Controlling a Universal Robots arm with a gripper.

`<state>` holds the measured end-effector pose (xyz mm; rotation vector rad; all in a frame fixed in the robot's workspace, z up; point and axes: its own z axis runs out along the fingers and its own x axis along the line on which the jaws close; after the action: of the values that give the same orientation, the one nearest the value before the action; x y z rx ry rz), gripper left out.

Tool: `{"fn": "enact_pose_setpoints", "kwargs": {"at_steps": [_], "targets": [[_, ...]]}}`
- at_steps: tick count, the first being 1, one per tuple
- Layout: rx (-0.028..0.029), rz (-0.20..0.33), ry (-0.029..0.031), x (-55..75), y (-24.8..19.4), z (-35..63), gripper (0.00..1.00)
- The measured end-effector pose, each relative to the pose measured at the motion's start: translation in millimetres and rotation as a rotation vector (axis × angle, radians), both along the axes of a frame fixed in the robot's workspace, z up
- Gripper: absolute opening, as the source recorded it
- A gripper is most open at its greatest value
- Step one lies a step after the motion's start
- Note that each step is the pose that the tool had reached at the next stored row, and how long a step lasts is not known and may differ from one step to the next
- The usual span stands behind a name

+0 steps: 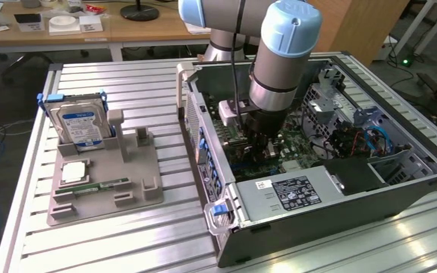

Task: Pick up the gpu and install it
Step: 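Insert the gpu into the slot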

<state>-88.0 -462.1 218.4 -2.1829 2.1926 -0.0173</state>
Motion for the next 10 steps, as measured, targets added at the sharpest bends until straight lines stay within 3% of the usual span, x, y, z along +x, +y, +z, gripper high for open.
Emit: {"fn": "enact_pose_setpoints", "kwargs": {"at_steps": [10], "targets": [[0.0001,0.000,0.0007,0.1,0.0,1.9,0.28]]}}
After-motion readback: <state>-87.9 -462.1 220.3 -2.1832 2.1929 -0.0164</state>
